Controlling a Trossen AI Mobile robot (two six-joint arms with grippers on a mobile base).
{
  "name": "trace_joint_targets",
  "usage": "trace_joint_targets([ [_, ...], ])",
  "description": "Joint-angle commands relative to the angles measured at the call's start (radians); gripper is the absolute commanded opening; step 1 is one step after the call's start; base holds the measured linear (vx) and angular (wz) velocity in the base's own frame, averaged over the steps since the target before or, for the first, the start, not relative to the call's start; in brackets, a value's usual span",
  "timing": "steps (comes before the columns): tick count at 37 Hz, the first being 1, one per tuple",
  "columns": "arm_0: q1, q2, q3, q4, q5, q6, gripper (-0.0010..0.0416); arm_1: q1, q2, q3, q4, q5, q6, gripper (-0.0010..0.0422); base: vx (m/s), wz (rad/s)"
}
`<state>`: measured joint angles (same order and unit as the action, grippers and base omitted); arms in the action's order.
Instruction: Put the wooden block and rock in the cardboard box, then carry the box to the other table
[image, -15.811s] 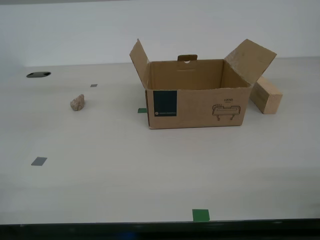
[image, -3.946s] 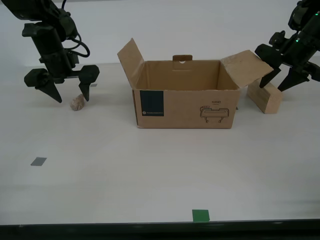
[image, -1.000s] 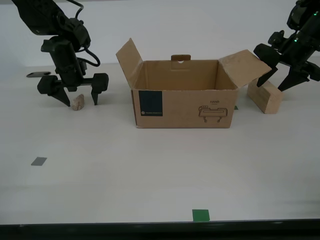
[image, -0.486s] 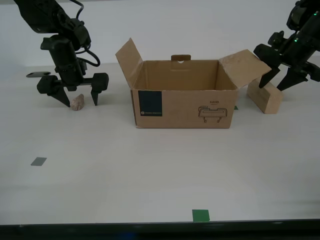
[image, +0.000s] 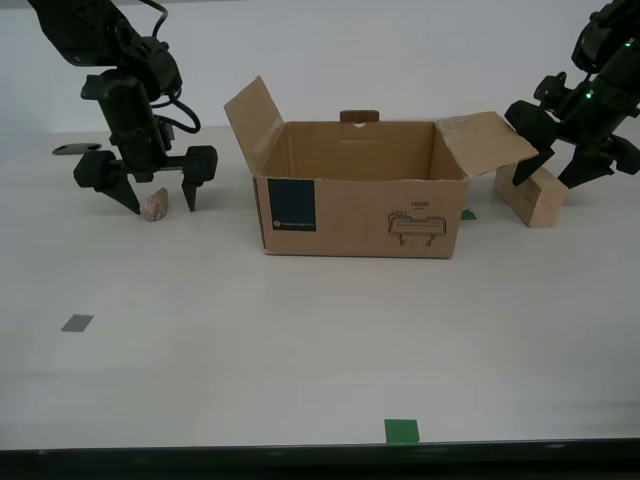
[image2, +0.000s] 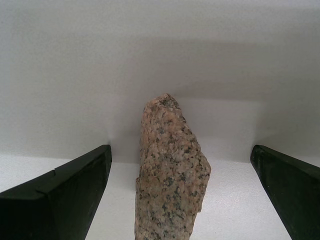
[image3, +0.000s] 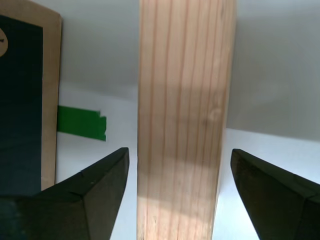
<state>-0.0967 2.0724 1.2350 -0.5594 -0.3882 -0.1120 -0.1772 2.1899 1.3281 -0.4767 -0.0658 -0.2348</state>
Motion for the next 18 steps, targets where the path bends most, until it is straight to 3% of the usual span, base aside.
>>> trace_joint_targets([
  [1, 0.0, 0.0, -0.008, 0.034, 0.002, -0.001, 0.0304, -0.002, 0.002, -0.002, -0.011, 0.007, -0.002, 0.0389, 0.0, 0.0],
  [8, 0.0, 0.0, -0.013, 0.056, 0.005, -0.001, 0.031, -0.002, 0.002, -0.002, -0.011, 0.007, -0.002, 0.0389, 0.0, 0.0],
  [11, 0.0, 0.0, -0.019, 0.059, 0.028, -0.002, 0.0298, -0.002, 0.002, -0.002, -0.011, 0.007, -0.002, 0.0389, 0.0, 0.0],
  [18, 0.001, 0.0, -0.024, 0.059, 0.03, -0.002, 0.0262, -0.002, 0.002, -0.002, -0.012, 0.007, -0.002, 0.0389, 0.0, 0.0],
])
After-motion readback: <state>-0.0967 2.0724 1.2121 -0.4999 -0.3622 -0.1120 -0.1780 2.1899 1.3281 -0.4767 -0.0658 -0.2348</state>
